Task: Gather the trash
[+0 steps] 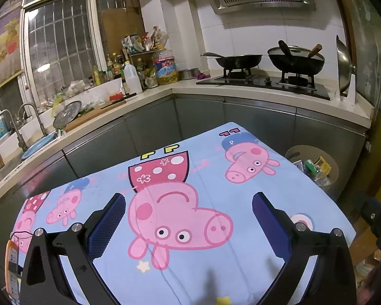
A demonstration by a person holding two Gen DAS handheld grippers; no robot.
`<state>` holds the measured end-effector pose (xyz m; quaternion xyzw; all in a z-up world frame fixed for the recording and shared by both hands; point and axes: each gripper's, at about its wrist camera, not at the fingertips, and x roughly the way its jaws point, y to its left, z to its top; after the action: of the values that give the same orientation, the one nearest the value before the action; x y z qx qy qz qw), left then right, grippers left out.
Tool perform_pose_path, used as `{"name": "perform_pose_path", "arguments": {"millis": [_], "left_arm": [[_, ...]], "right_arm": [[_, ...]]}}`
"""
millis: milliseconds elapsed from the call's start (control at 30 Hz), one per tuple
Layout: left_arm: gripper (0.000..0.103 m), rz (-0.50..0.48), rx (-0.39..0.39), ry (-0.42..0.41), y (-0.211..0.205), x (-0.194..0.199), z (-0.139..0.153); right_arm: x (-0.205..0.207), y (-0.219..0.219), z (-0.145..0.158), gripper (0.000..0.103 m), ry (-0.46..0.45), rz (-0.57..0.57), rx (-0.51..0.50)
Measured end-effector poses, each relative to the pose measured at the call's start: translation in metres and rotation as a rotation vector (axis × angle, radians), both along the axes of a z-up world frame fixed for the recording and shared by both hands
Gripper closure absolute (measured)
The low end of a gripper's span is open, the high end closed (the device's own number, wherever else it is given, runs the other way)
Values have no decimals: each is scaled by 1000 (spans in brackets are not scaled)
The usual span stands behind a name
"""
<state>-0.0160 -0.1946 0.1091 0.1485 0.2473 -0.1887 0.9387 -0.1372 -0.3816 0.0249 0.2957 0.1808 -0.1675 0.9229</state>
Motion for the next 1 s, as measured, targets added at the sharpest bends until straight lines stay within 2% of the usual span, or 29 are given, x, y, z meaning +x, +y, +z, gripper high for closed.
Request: {"name": "perform_pose_path", "arguments": {"millis": [1000], "left_arm": [[4,44,-10,29,10,3,-12]], "right_arm": [[-1,4,-2,6,5,6,5]]}}
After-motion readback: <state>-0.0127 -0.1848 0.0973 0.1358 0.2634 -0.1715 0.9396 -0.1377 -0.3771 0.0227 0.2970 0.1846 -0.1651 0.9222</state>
